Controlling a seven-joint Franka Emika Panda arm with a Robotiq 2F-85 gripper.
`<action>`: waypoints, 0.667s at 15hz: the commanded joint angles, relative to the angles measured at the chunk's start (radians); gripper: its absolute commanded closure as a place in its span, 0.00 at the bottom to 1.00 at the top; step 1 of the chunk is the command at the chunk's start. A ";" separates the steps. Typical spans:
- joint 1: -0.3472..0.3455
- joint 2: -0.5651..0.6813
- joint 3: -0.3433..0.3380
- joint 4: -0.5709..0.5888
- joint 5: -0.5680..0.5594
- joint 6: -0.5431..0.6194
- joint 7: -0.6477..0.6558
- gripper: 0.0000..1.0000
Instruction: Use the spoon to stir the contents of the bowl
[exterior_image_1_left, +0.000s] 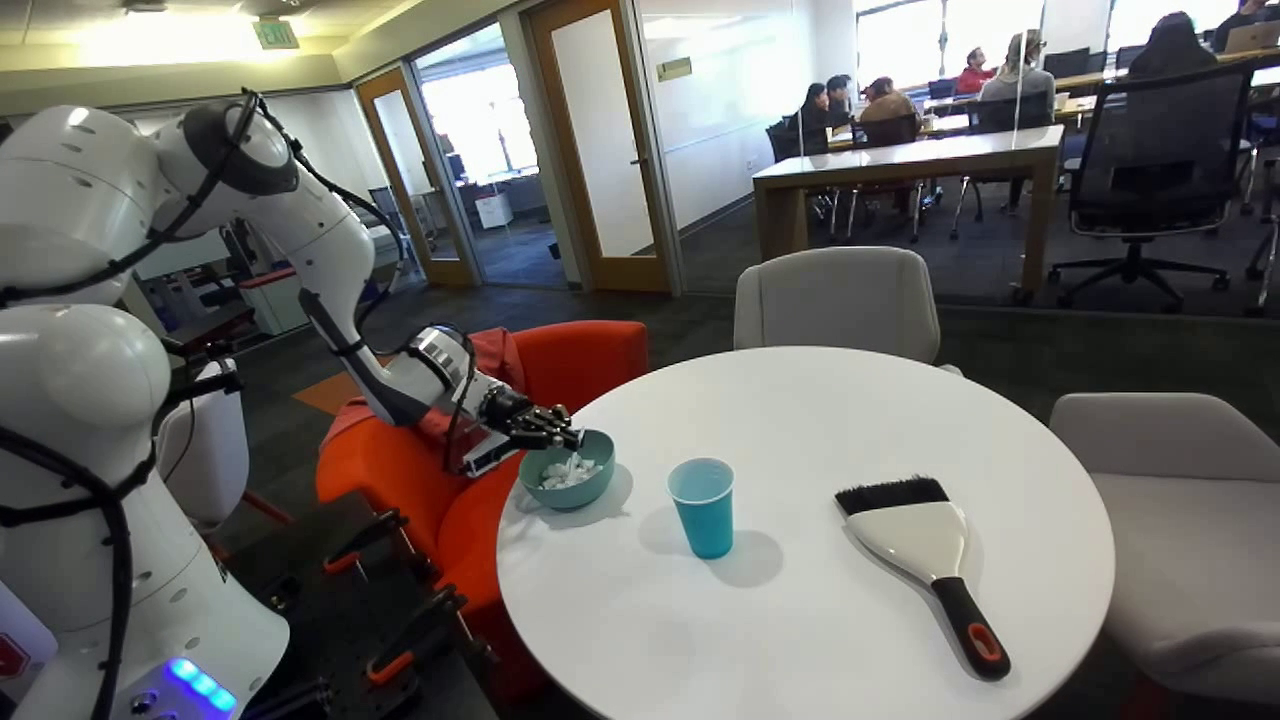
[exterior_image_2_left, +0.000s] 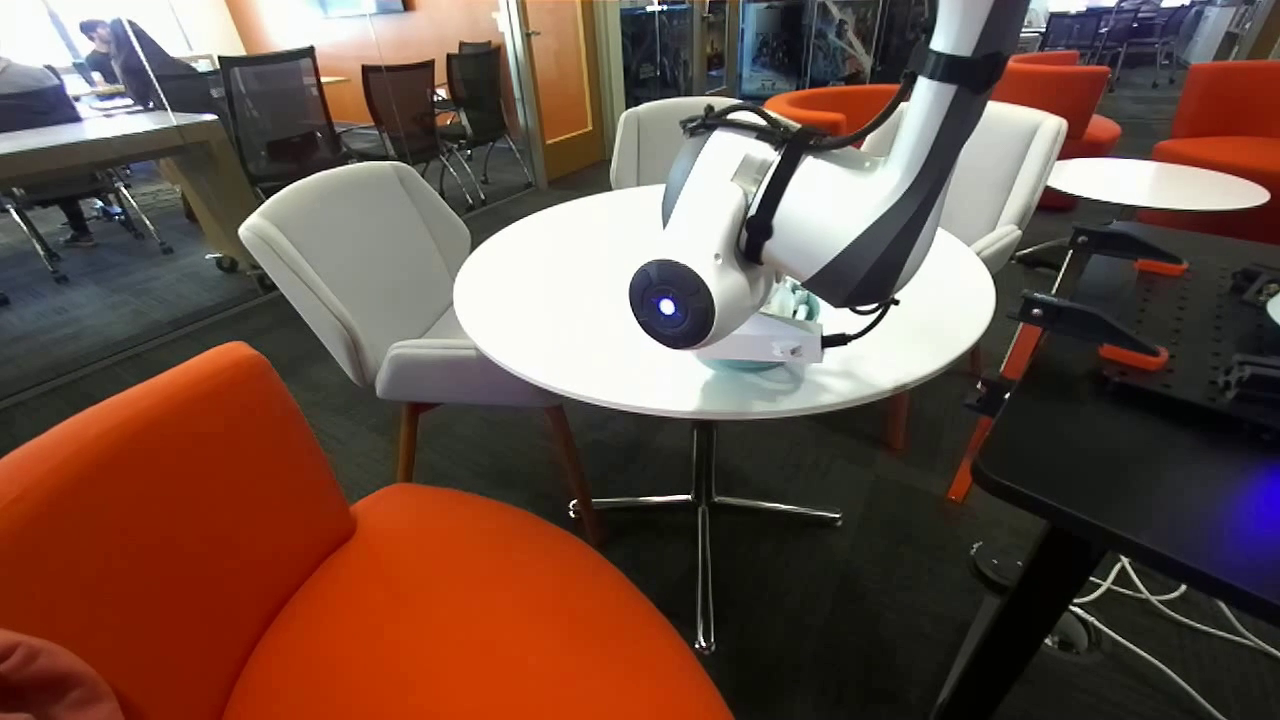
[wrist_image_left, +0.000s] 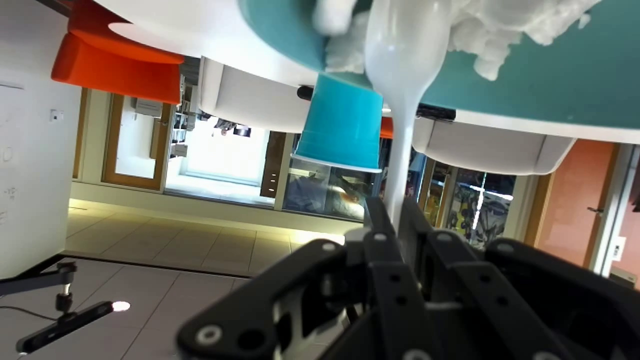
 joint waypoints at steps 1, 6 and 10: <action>0.054 0.008 -0.075 0.008 0.010 0.020 0.001 0.97; 0.079 0.036 -0.106 0.044 -0.013 0.036 0.001 0.97; 0.086 0.067 -0.097 0.083 -0.044 0.042 0.002 0.97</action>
